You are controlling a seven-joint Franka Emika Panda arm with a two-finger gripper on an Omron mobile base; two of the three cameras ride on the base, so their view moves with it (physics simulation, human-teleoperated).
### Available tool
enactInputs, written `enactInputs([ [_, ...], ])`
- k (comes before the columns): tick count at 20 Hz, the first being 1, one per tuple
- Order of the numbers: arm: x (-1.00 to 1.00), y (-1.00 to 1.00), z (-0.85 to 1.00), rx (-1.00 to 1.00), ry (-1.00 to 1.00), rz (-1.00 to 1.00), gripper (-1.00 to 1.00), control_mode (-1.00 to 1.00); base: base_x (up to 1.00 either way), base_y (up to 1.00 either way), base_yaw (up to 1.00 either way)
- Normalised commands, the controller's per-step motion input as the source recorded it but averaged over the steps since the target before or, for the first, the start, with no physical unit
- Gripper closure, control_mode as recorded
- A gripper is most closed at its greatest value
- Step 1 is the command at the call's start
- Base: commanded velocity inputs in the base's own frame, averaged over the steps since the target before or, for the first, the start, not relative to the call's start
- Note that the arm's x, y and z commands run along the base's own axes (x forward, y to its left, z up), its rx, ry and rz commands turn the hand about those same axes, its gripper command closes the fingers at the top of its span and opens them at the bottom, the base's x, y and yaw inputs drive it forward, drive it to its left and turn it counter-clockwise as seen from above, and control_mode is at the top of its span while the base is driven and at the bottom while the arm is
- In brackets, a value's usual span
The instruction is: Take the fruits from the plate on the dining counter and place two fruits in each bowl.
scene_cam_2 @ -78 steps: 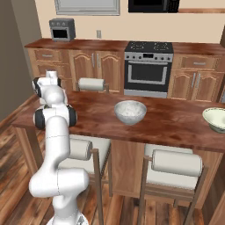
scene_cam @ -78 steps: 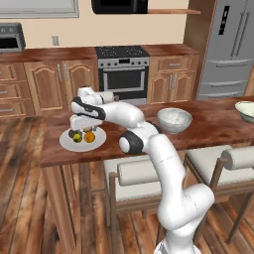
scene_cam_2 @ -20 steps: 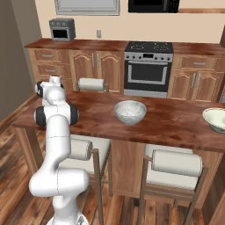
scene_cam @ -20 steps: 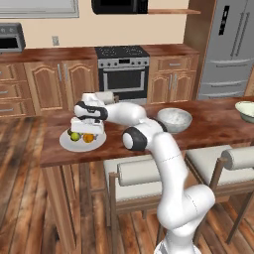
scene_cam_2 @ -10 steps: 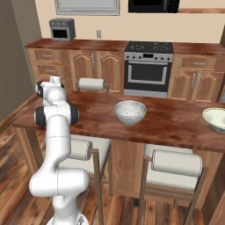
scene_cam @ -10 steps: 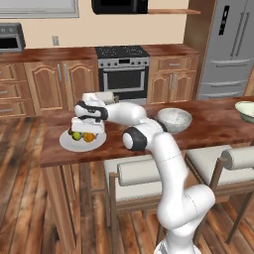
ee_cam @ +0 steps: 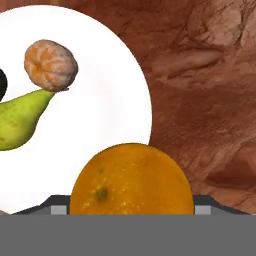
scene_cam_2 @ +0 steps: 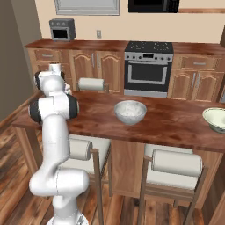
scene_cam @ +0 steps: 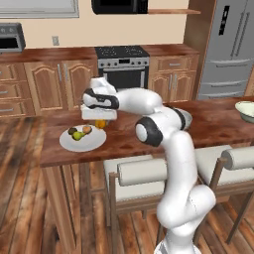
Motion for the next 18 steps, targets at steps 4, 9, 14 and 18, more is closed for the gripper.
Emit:
enactInputs([
  [4,-1.00,-0.99,0.53,0.01,-0.47,0.03,1.00,-1.00,0.00,0.00,0.00],
  [9,-1.00,-1.00,0.28,0.00,-0.46,0.05,1.00,-1.00,0.00,0.00,0.00],
  [14,-0.39,-0.89,0.71,0.00,-0.19,0.08,1.00,-1.00,0.00,0.00,0.00],
  [18,0.07,-0.75,1.00,0.00,0.04,0.08,1.00,-1.00,0.00,0.00,0.00],
])
